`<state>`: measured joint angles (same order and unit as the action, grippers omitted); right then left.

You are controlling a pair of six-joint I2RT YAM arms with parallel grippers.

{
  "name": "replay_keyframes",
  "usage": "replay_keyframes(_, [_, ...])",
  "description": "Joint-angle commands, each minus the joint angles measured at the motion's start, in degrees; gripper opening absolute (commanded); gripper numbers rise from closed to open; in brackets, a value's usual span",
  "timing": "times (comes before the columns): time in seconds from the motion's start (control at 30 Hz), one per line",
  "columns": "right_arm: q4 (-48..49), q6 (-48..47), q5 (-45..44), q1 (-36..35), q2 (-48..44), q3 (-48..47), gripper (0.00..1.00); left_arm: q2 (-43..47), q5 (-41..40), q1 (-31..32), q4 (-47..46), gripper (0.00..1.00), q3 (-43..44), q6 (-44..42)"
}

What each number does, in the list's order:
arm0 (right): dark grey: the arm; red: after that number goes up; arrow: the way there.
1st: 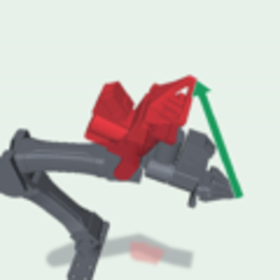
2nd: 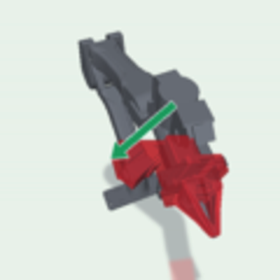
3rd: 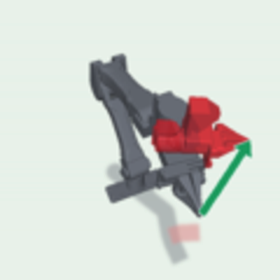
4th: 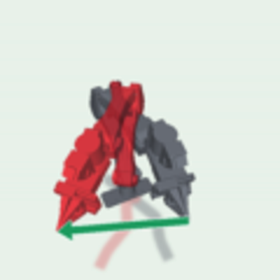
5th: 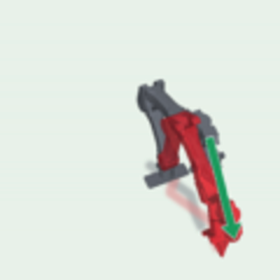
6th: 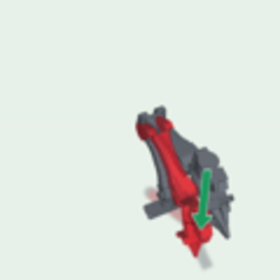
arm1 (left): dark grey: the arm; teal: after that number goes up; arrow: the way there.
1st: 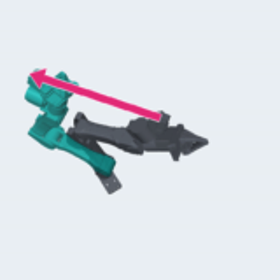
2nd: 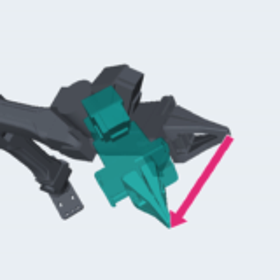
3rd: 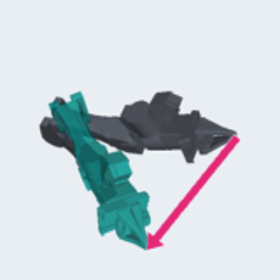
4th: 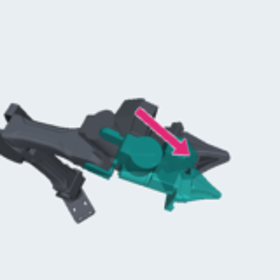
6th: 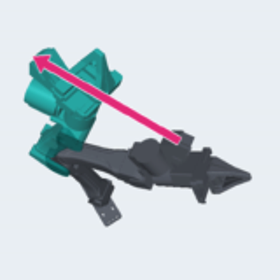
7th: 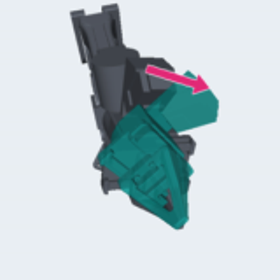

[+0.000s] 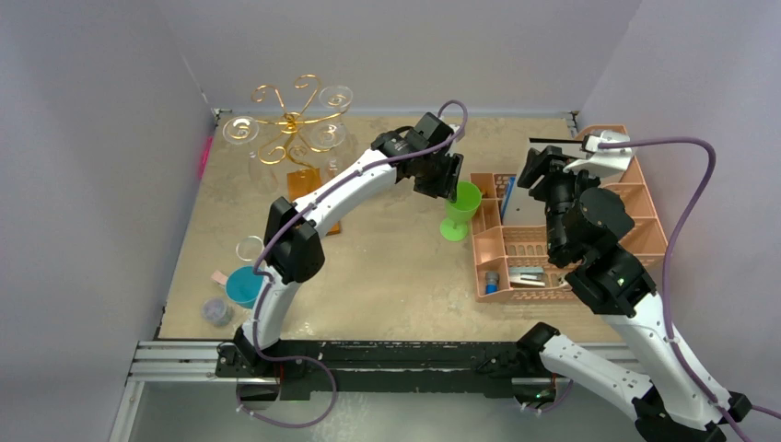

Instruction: Place the wine glass upside down on the wine glass rack

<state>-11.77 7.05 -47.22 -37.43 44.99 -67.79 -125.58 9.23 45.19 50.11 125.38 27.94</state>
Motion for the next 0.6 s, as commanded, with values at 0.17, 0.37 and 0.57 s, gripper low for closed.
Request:
replay_keyframes(0.17, [-0.8, -0.2, 0.4, 0.2, 2.3, -1.3, 0.61, -4.7, -1.2, 0.4, 7.4, 0.28, 8.5, -1.3])
replay_keyframes(0.37, [-3.3, 2.1, 0.9, 0.2, 2.1, -1.7, 0.61, -6.2, -3.1, 0.5, 13.5, 0.0, 13.1, -2.6])
replay_keyframes(0.57, [-2.2, 2.6, 1.9, 0.2, 2.3, -2.2, 0.61, -4.4, -5.6, 0.5, 14.7, 0.0, 13.1, -5.3])
